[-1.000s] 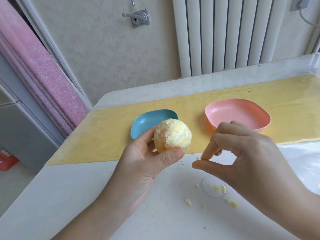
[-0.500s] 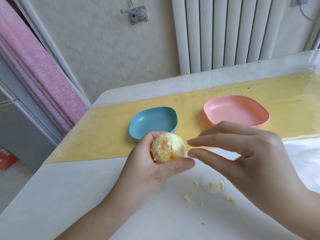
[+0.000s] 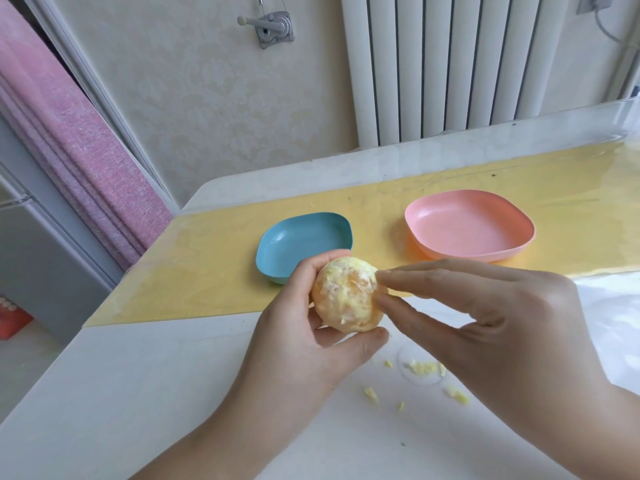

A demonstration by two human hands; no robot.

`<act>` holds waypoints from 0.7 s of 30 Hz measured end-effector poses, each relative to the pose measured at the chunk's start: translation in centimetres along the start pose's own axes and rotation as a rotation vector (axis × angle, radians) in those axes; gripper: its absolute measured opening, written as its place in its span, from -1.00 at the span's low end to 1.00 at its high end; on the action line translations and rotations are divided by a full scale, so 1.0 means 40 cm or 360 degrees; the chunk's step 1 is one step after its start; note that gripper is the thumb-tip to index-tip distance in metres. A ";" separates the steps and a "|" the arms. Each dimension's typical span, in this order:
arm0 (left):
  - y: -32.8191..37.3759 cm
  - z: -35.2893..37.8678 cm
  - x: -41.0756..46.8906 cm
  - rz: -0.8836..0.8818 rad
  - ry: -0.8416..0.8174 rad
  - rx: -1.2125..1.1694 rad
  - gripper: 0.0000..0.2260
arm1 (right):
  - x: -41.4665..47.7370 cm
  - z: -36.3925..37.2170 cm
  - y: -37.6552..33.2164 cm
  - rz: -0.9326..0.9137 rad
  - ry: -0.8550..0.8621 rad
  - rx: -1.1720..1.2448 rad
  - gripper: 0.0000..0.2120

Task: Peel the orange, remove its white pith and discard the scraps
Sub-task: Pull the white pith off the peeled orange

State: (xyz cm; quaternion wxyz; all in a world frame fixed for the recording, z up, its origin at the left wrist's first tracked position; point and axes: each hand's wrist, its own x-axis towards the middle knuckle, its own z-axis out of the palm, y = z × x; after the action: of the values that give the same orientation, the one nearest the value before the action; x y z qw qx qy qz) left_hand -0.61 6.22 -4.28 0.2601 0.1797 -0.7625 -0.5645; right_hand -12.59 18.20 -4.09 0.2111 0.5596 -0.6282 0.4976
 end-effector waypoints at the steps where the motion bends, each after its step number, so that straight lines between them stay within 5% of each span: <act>1: 0.002 0.001 0.000 0.0003 0.0008 0.0009 -0.49 | 0.000 -0.001 0.000 -0.0014 0.0020 -0.0028 -0.92; 9: 0.009 0.007 -0.004 0.0009 -0.0001 -0.0021 -0.48 | 0.001 -0.010 -0.002 -0.0071 0.0025 -0.0306 -0.92; 21: 0.018 0.003 -0.006 0.0099 -0.0091 0.0061 -0.50 | 0.014 -0.013 0.002 0.0088 -0.0001 -0.0108 -0.93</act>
State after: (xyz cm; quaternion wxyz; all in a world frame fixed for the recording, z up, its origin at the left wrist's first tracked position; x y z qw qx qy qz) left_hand -0.48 6.68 -3.66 0.2520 0.1446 -0.7855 -0.5463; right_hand -12.96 18.35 -3.45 0.2159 0.5348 -0.6601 0.4814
